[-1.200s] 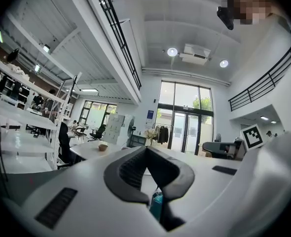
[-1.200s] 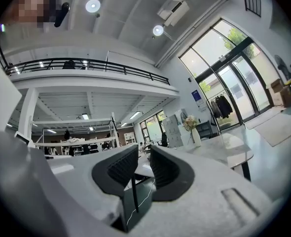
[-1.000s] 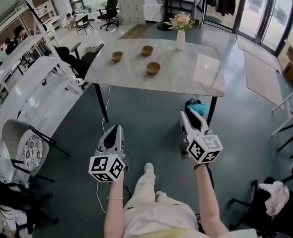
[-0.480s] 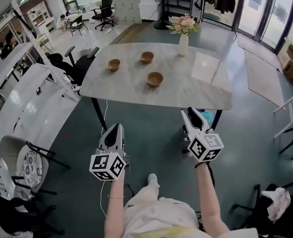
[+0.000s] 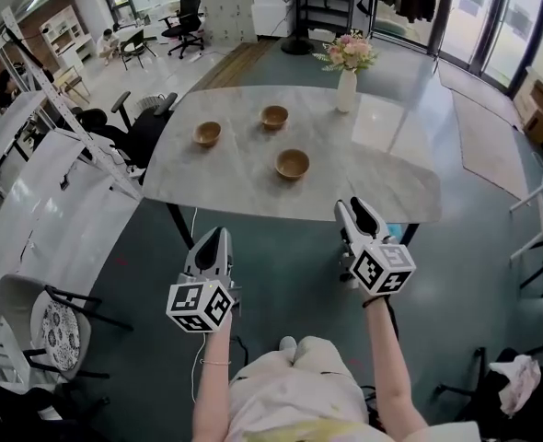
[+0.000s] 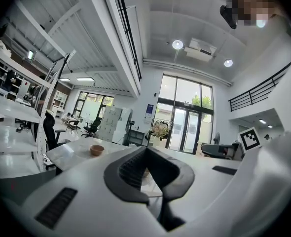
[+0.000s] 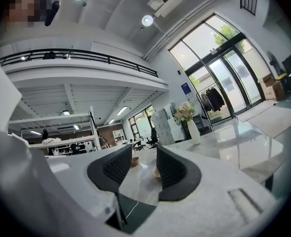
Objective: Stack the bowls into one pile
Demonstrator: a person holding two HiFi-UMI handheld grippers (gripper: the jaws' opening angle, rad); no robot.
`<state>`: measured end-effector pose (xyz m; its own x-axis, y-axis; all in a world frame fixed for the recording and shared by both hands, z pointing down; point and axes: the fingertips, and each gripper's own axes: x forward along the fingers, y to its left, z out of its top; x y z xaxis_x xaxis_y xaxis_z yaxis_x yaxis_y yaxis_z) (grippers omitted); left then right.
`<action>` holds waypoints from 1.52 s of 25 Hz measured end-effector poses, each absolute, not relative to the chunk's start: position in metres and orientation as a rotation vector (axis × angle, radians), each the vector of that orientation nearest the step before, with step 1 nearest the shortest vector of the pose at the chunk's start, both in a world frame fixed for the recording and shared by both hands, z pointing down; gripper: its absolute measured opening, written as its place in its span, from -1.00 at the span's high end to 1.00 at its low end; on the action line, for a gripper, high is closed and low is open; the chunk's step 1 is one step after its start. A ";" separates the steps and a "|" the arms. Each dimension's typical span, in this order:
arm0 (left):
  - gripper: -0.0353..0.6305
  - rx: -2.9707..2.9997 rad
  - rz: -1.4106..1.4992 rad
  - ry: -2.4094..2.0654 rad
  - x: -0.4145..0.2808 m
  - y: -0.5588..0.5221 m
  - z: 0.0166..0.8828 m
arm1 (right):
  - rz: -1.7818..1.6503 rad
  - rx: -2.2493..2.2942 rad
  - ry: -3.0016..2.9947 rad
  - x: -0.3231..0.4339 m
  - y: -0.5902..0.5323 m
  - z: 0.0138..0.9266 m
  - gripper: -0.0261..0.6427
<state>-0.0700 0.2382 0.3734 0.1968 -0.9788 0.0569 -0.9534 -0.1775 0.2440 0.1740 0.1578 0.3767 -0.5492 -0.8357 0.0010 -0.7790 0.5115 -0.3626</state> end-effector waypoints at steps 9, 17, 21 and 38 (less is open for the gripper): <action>0.89 2.232 -0.150 -1.816 -0.082 0.193 0.389 | -0.533 -1.421 2.575 0.162 0.113 0.392 0.50; 0.89 2.197 -0.135 -1.811 -0.091 0.137 0.408 | -0.570 -1.418 2.594 0.150 0.051 0.409 0.50; 0.89 2.167 -0.127 -1.800 -0.096 0.105 0.420 | -0.605 -1.405 2.618 0.139 0.017 0.420 0.50; 0.89 2.002 -0.017 -1.716 -0.100 -0.031 0.481 | -0.874 -1.218 2.912 0.086 -0.124 0.483 0.50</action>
<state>-0.1002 -0.0310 0.4813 0.2055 -0.9297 0.3057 -0.9236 -0.0809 0.3747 0.0861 -0.1242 0.4828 -0.7158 -0.6226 0.3162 -0.6938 0.5828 -0.4230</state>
